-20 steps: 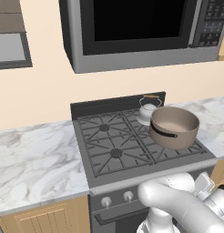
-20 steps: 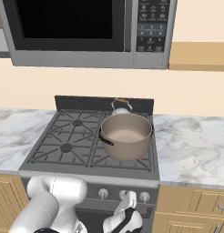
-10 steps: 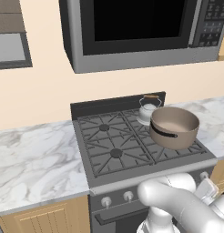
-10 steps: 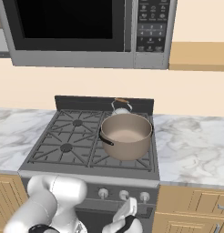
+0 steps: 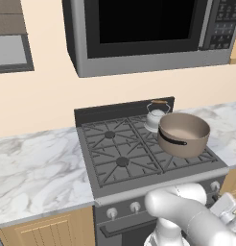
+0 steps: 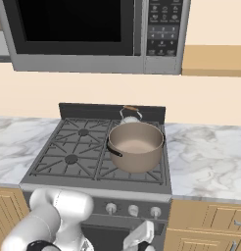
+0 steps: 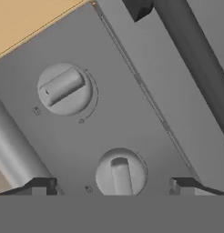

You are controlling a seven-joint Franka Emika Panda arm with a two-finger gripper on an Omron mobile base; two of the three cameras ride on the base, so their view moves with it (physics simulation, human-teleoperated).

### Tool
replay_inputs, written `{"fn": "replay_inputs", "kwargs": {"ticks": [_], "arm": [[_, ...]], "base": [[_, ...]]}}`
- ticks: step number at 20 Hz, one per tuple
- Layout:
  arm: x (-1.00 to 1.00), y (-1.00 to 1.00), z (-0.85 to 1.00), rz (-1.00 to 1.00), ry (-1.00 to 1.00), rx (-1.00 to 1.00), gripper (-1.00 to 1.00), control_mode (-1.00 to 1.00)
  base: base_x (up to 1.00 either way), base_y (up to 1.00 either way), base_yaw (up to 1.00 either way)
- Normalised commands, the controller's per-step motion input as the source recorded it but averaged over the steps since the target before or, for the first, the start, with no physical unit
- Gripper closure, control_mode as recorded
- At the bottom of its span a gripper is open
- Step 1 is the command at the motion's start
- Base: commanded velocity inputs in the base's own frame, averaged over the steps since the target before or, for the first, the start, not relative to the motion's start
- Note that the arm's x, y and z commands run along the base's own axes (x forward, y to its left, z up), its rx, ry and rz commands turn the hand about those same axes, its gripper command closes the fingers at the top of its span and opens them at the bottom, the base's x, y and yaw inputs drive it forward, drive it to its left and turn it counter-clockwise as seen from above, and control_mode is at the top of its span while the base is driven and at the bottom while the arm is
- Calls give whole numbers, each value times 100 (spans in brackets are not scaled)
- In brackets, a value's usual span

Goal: Pick the kettle from the cabinet and place it on a stove burner. Then pick the pot from the counter and place it on another stove burner. Finally, turn both burners on.

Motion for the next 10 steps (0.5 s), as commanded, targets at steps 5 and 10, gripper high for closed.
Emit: {"fn": "replay_inputs", "kwargs": {"ticks": [5,10], "arm": [[-19,-41,0,0,0,32,-100,-100],[-1,-60,0,0,0,46,-100,-100]], "base": [[0,0,0],[0,0,0]]}}
